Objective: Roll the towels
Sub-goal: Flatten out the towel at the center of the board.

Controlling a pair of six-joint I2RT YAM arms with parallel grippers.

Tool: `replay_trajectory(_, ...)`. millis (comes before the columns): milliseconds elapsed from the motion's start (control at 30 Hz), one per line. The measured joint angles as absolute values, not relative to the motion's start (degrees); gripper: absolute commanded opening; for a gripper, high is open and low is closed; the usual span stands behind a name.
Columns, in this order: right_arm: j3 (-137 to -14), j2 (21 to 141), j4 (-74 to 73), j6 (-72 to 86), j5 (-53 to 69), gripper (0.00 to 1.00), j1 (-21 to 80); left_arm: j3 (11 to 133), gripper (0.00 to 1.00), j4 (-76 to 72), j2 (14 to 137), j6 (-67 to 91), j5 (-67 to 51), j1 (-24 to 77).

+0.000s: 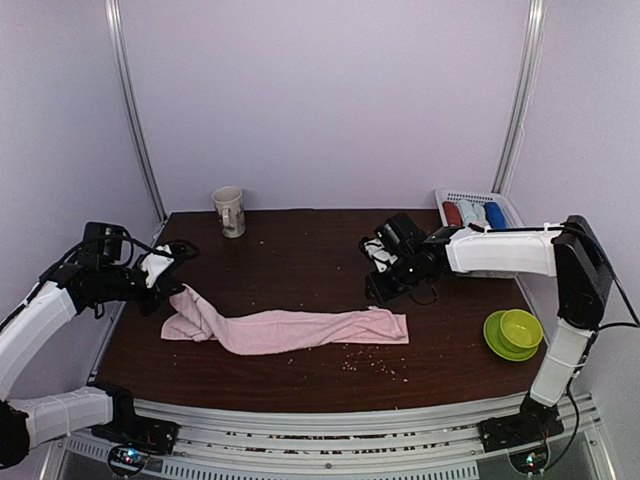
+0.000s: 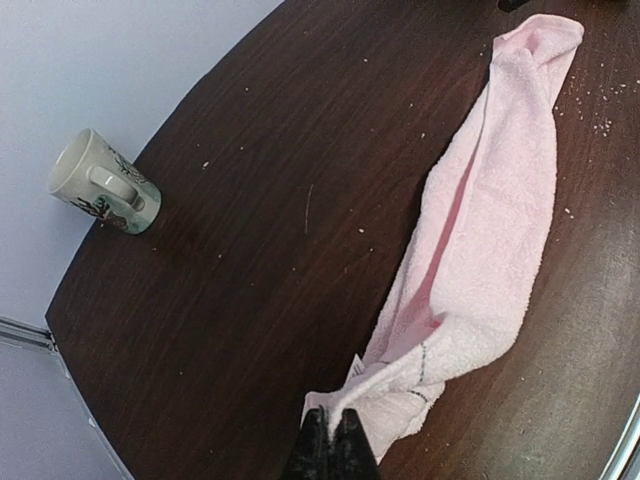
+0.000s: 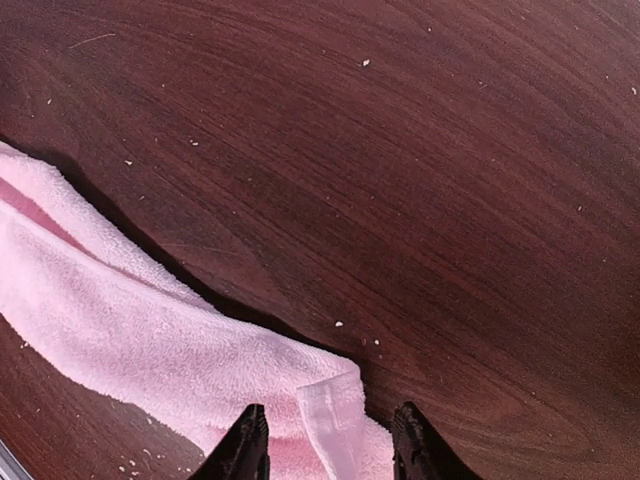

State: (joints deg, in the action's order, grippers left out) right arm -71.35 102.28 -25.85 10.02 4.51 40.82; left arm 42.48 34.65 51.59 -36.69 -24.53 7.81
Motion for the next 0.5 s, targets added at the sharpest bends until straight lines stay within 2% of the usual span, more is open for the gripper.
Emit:
replay_trajectory(200, -74.67, 102.28, -31.92, 6.79, 2.02, 0.44, 42.57, 42.48, 0.00, 34.35, 51.81, -36.36, -25.10, 7.81)
replay_trajectory(500, -81.06, 109.84, -39.62, 4.54, -4.89, 0.44, 47.62, 42.39, 0.00, 34.35, 51.81, -36.07, -25.36, 7.81)
